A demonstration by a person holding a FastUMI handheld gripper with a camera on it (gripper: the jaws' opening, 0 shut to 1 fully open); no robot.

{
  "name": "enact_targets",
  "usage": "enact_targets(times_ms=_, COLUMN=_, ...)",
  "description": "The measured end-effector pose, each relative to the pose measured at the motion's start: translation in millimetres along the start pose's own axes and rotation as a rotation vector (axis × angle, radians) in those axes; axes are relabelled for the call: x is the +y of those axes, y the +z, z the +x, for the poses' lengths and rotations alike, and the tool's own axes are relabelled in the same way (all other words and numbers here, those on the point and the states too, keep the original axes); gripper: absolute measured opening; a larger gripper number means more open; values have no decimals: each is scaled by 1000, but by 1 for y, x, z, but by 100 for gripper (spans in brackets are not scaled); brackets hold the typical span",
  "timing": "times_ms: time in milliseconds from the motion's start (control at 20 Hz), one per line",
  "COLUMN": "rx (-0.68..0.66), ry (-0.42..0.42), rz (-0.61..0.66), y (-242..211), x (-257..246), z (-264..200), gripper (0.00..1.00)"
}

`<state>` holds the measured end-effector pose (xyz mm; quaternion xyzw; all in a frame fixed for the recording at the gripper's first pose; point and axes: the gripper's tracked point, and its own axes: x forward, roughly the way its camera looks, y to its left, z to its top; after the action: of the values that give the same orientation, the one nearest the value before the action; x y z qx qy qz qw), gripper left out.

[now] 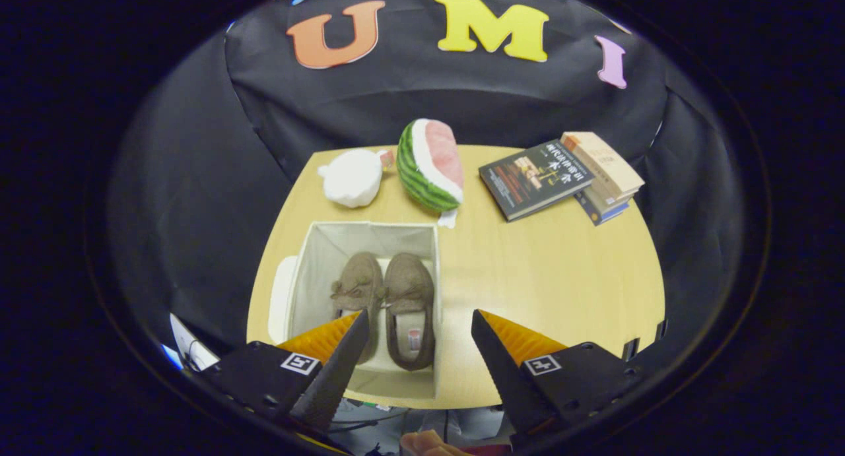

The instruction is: Open the storage box then place both shoes into the box .Put the left shoe in first, then the right shoe, with the right side of both shoes facing outward in a uniform manner.

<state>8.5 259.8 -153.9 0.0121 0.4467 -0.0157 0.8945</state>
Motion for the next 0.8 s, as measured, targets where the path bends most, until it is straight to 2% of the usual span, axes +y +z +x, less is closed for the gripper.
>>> enact_targets(times_ms=450, rx=-411, ry=-107, rz=-3, y=45, x=-119, z=-97, gripper=96)
enact_targets(times_ms=800, rx=-683, ry=-47, rz=63, y=51, x=-170, z=-181, gripper=96)
